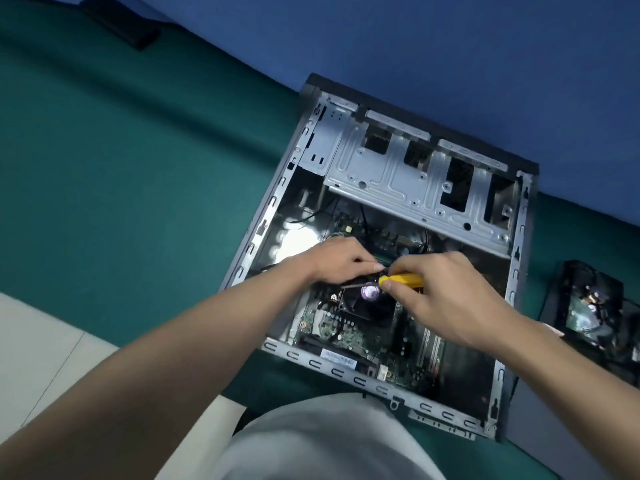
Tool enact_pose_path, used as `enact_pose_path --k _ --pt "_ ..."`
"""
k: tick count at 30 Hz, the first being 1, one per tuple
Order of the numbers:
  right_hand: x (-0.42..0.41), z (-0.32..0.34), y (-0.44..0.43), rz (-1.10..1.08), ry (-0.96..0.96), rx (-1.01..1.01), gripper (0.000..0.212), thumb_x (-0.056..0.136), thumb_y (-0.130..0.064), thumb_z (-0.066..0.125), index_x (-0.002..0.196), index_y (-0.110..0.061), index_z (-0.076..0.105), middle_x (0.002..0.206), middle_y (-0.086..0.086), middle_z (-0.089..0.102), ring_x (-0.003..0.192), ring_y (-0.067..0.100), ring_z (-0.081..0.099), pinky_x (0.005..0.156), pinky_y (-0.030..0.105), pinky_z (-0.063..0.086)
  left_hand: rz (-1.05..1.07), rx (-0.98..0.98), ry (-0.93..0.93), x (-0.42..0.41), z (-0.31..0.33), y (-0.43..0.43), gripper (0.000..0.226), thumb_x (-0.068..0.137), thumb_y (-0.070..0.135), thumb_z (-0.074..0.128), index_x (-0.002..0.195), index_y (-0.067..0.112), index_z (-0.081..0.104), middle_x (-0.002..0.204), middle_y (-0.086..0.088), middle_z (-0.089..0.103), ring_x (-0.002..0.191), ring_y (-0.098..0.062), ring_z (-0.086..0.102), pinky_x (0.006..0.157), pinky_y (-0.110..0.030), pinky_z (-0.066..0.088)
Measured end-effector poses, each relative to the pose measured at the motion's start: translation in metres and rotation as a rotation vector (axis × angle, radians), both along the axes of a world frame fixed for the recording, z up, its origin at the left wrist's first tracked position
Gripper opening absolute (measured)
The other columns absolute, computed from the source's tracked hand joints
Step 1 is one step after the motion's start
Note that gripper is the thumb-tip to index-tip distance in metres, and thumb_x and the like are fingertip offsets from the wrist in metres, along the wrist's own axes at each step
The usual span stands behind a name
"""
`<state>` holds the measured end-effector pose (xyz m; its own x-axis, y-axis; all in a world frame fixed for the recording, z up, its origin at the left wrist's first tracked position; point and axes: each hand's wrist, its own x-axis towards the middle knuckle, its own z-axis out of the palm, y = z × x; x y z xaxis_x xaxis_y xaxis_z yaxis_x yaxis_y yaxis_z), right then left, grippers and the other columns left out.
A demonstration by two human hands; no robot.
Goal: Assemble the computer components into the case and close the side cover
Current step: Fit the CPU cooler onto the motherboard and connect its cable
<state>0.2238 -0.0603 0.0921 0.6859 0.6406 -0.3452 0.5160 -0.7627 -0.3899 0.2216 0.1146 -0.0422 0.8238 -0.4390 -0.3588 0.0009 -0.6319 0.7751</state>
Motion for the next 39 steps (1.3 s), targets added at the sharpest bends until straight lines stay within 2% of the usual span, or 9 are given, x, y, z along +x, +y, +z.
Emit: enact_pose_path --k 2,4,7,12,19,26,32,36,39 --pt "-0.002 -0.005 0.006 0.040 0.010 0.005 0.016 0.090 -0.042 0.058 0.092 -0.030 0.068 0.061 -0.008 0.060 0.058 -0.001 0.051 0.049 0.011 0.028 0.059 -0.090 0.053 0.002 -0.001 0.001 0.024 0.097 0.034 0.056 0.080 0.029 0.072 0.093 0.017 0.068 0.083 -0.021 0.064 0.080 -0.026 0.043" --pt "-0.003 -0.008 0.012 0.098 0.002 0.010 0.014 0.091 -0.038 0.060 0.099 -0.031 0.070 0.067 -0.005 0.063 0.058 0.002 0.050 0.053 0.009 0.028 0.096 -0.116 0.091 0.003 -0.003 0.002 0.041 0.096 0.032 0.059 0.059 0.046 0.067 0.078 0.033 0.063 0.069 -0.004 0.060 0.075 -0.024 0.041" --pt "-0.003 -0.011 0.021 0.158 -0.015 -0.023 0.016 0.091 -0.035 0.058 0.101 -0.029 0.070 0.078 -0.003 0.066 0.071 0.015 0.060 0.068 0.027 0.049 0.100 -0.112 0.110 0.005 -0.009 0.000 0.044 0.095 0.033 0.058 0.051 0.037 0.061 0.054 0.017 0.055 0.056 -0.003 0.046 0.066 -0.027 0.041" --pt "0.001 -0.012 0.026 0.197 -0.017 -0.113 0.016 0.092 -0.036 0.056 0.091 -0.026 0.068 0.079 -0.003 0.064 0.075 0.020 0.060 0.073 0.037 0.053 0.114 -0.099 0.112 0.005 -0.014 -0.001 0.035 0.091 0.031 0.054 0.066 0.008 0.060 0.069 -0.017 0.055 0.062 -0.017 0.042 0.066 -0.040 0.046" --pt "0.001 -0.006 0.034 0.215 0.016 -0.169 0.017 0.092 -0.036 0.054 0.092 -0.024 0.066 0.078 -0.002 0.061 0.076 0.023 0.060 0.071 0.039 0.053 0.121 -0.092 0.107 0.005 -0.011 -0.001 0.035 0.086 0.034 0.051 0.065 0.007 0.058 0.070 -0.018 0.057 0.062 -0.018 0.042 0.066 -0.036 0.046" --pt "-0.007 0.004 0.041 0.478 -0.112 -0.225 0.015 0.094 -0.020 0.052 0.088 -0.013 0.064 0.076 -0.001 0.055 0.067 0.022 0.058 0.057 0.033 0.051 0.131 -0.059 0.122 0.003 -0.005 -0.002 0.027 0.070 0.030 0.046 0.044 0.035 0.053 0.053 0.003 0.043 0.057 -0.015 0.035 0.057 -0.028 0.035" --pt "-0.005 0.009 0.054 0.677 -0.109 -0.196 0.019 0.090 -0.007 0.051 0.092 -0.011 0.070 0.070 -0.004 0.036 0.063 0.018 0.042 0.045 0.017 0.016 0.068 0.032 0.084 0.003 -0.001 -0.002 0.021 0.064 0.020 0.047 0.050 0.019 0.032 0.051 0.003 0.033 0.052 -0.014 0.026 0.050 -0.028 0.027" --pt "-0.005 0.008 0.060 0.692 -0.096 -0.205 0.017 0.087 -0.005 0.053 0.078 -0.011 0.067 0.068 -0.005 0.040 0.058 0.013 0.039 0.044 0.013 0.012 0.090 0.045 0.080 0.003 -0.005 -0.001 0.034 0.072 0.002 0.051 0.050 0.018 0.031 0.050 0.002 0.032 0.053 -0.016 0.026 0.051 -0.028 0.027" --pt "-0.011 0.005 0.064 0.531 -0.101 -0.253 0.035 0.089 -0.012 0.054 0.056 -0.017 0.043 0.052 -0.003 0.043 0.039 0.006 0.036 0.039 0.016 0.022 0.124 0.039 0.074 0.003 -0.006 -0.001 0.037 0.074 0.001 0.050 0.048 0.020 0.031 0.048 0.005 0.032 0.049 -0.013 0.025 0.049 -0.028 0.028"
